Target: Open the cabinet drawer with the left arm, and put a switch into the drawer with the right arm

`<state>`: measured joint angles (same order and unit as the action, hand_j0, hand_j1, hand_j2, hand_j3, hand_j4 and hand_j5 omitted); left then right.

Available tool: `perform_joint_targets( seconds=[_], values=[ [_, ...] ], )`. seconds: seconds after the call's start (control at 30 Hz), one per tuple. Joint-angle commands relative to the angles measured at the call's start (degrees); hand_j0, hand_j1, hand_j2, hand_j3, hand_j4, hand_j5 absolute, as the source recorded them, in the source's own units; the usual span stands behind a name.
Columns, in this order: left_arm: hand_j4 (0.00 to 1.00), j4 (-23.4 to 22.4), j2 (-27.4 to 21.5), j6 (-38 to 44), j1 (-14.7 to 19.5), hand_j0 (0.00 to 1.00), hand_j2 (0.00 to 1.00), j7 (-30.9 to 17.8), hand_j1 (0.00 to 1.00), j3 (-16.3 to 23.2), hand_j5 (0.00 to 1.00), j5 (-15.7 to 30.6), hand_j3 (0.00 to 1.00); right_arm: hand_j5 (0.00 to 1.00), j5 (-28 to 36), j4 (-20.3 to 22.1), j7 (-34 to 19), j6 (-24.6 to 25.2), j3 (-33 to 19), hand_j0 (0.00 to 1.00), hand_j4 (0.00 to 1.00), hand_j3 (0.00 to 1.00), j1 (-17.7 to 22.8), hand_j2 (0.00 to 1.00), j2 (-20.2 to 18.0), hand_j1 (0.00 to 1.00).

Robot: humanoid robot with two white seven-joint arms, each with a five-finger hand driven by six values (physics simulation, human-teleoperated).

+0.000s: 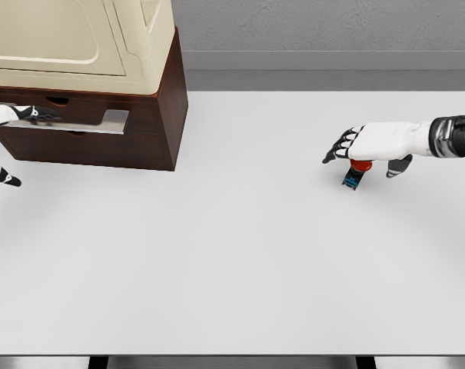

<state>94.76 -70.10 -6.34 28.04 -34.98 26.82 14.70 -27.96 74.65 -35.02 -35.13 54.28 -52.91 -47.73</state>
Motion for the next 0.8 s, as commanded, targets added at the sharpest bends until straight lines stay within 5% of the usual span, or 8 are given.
perform_joint_targets(
  seconds=[0.0, 0.77],
  values=[
    [1.00, -1.33, 1.01, 0.01, 0.08, 1.00, 1.00, -0.02, 1.00, 0.07, 1.00, -1.42, 1.00, 1.00, 0.09, -0.30, 0.02, 0.13, -0.05, 1.00, 1.00, 1.00, 0.00, 1.00, 0.18, 1.00],
    [1.00, -3.00, 4.09, -0.78, 0.09, 1.00, 1.00, -0.02, 1.00, 2.00, 1.00, -7.05, 1.00, 1.00, -1.40, -3.11, 0.02, 0.13, -0.23, 1.00, 1.00, 1.00, -0.26, 1.00, 1.58, 1.00]
  ],
)
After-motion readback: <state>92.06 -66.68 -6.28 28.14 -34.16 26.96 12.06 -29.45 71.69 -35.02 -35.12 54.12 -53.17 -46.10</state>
